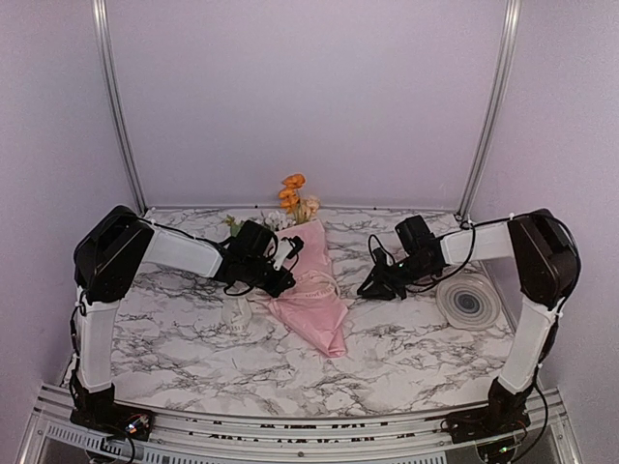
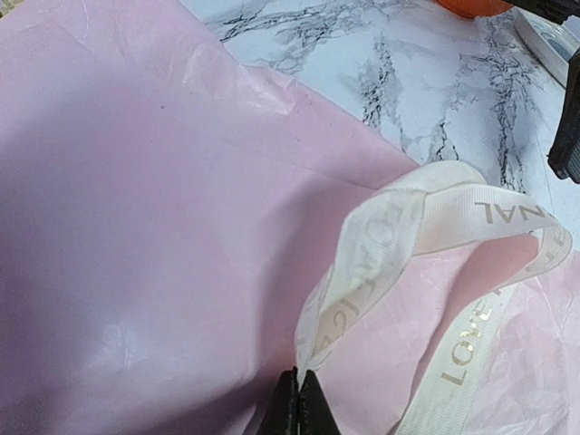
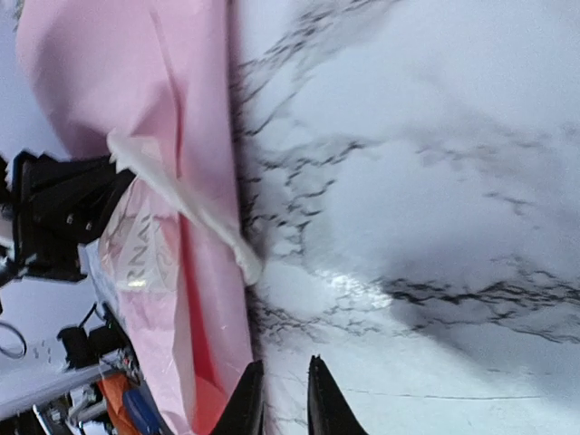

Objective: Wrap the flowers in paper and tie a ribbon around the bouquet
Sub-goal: Cross the ribbon over the folded bouquet.

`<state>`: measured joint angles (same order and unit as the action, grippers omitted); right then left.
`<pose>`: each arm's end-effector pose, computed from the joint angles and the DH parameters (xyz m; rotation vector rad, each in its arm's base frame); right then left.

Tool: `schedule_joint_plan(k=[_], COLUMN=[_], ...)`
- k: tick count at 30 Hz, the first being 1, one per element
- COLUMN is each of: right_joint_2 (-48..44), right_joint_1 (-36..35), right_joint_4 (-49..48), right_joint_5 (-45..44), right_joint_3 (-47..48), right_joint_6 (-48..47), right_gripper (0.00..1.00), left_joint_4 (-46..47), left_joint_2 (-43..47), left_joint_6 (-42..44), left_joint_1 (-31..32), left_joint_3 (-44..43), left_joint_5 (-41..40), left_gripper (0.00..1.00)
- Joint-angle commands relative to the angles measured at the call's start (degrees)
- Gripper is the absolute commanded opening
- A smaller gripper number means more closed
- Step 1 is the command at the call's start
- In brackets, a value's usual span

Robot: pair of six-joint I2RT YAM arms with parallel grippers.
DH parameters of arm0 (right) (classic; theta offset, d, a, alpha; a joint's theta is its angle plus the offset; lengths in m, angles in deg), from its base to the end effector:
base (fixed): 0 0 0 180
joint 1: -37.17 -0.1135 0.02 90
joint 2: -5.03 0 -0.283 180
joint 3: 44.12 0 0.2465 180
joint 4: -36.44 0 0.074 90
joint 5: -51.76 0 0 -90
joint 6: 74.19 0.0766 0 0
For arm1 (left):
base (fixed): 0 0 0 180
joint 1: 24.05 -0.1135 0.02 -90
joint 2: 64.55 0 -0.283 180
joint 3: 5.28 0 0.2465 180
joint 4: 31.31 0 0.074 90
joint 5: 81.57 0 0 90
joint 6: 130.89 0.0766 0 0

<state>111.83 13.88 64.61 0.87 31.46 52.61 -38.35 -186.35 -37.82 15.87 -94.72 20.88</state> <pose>0.3304 0.1948 0.1418 0.0583 2.7742 1.2276 0.3670 -0.3286 0.1276 0.9546 2.0999 -0.5826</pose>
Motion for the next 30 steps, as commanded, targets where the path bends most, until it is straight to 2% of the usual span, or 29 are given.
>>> schedule_joint_plan(k=[1, 6, 9, 12, 14, 21, 26, 28, 30], right_joint_2=[-2.94, -5.79, -4.54, -2.59, -0.90, 5.38, 6.83, 7.53, 7.93], right_joint_1=[-0.66, -7.90, -11.68, -14.27, -15.57, -17.39, -17.96, -18.02, -17.98], right_joint_4=[8.84, 8.58, 9.32, 9.10, 9.06, 12.77, 13.56, 14.93, 16.39], right_joint_5=[-13.80, -23.16, -29.56, -34.06, -34.28, -37.22, -38.41, -38.54, -39.75], right_joint_3=[5.18, 9.57, 12.80, 14.46, 15.97, 21.26, 21.24, 21.70, 21.86], right_joint_6=[-6.03, -9.09, -8.27, -8.16, -8.47, -10.54, -11.84, -12.34, -12.84], right_gripper=[0.21, 0.29, 0.39, 0.55, 0.59, 0.58, 0.57, 0.54, 0.44], left_joint_4=[-1.08, -0.97, -1.02, -1.09, -1.24, -1.40, -1.96, -2.12, -2.20], left_joint_2=[-0.10, -0.11, 0.04, 0.24, 0.22, 0.39, 0.10, -0.02, 0.11], left_joint_6=[-0.96, -0.88, -0.87, -0.87, -0.88, -0.88, -0.39, -0.25, -0.15], left_joint_1=[0.16, 0.16, 0.16, 0.16, 0.16, 0.16, 0.15, 0.16, 0.16], left_joint_3=[0.64, 0.49, 0.54, 0.67, 0.73, 0.68, 0.33, 0.20, 0.21], left_joint_5=[-0.58, -0.55, -0.91, -1.12, -1.31, -1.39, -1.60, -1.69, -1.83], left_gripper=[0.00, 0.00, 0.00, 0.00, 0.00, 0.00, 0.00, 0.00, 0.00])
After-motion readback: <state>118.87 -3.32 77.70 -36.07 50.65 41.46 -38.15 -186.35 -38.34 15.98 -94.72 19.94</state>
